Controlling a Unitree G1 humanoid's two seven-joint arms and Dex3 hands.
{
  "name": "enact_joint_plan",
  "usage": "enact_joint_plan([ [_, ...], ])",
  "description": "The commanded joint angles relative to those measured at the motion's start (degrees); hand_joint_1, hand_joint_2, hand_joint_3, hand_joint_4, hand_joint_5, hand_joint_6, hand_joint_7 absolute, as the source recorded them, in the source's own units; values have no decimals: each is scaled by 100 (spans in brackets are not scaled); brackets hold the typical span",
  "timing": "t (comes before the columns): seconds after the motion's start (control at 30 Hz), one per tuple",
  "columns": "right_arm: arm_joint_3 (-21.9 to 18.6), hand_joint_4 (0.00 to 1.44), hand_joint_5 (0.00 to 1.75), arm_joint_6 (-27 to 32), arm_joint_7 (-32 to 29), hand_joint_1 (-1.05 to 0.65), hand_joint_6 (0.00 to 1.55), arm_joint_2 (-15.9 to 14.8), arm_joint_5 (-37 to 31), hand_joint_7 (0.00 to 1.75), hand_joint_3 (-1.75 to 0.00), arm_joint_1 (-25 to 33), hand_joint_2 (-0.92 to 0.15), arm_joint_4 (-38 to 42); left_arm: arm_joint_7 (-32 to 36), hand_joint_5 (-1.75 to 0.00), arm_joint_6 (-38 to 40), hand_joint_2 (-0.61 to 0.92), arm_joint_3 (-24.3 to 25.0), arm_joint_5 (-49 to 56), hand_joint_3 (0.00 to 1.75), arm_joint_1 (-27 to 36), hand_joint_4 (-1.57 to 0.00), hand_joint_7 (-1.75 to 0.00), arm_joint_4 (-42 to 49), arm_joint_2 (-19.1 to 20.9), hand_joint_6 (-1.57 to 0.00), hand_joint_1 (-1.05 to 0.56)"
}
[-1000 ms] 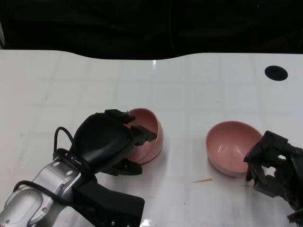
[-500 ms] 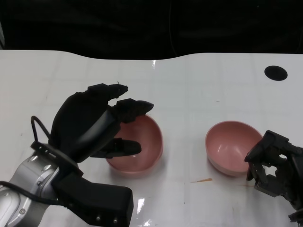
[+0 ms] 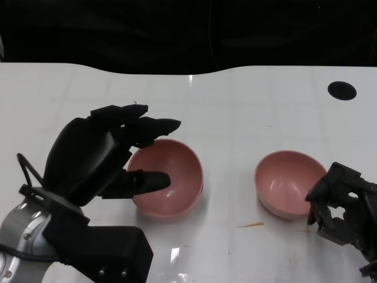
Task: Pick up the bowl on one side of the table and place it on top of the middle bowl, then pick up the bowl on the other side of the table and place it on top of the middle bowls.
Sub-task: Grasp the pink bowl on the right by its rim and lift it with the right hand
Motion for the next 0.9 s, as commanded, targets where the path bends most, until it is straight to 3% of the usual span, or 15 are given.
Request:
enact_joint_plan([
  [0.03, -74, 83, 169, -17, -1, -10, 75, -100, 55, 140, -95, -10, -69, 21, -106, -1, -17, 92, 99, -50, 32, 67, -58, 0, -63, 31, -71, -81],
  [0.9, -88, 82, 167, -48, 82, -10, 75, -142, 80, 137, -90, -59, -72, 129, -114, -2, 51, 92, 535, -235, 31, 523, -61, -1, -536, -186, -73, -79],
])
